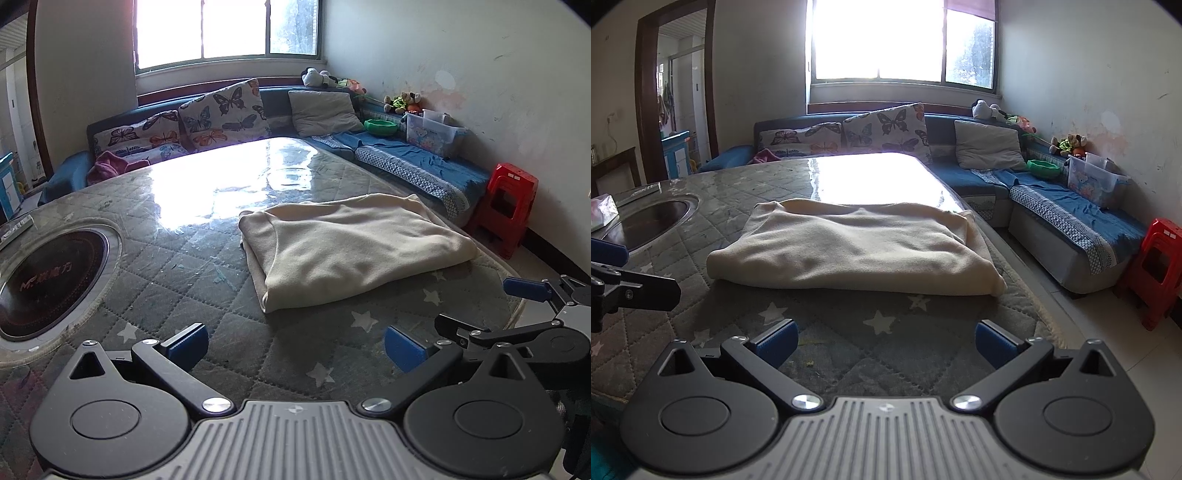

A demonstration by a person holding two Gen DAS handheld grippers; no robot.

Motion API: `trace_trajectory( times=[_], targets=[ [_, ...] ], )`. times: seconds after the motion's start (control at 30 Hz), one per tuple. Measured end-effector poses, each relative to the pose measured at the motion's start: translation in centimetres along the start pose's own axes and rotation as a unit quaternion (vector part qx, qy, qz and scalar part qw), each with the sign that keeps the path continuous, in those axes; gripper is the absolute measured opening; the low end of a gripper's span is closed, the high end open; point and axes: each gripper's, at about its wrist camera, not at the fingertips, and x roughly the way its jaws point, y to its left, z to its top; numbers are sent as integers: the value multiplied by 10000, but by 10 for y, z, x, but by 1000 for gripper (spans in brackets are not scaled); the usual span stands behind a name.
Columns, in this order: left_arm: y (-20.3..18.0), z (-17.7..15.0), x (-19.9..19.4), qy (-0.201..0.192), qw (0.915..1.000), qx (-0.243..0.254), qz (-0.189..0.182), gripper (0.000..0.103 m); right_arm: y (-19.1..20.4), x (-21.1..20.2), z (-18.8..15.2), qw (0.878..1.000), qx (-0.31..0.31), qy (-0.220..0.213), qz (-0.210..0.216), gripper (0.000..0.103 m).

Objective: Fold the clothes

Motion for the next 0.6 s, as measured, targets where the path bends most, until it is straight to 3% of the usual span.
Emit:
trace_trajectory(
  times=[0.6],
  targets=[
    [-10,-6,-20,-245,9997,93,31,103,-1,-15,-3,9998,7,-196,47,103]
  ],
)
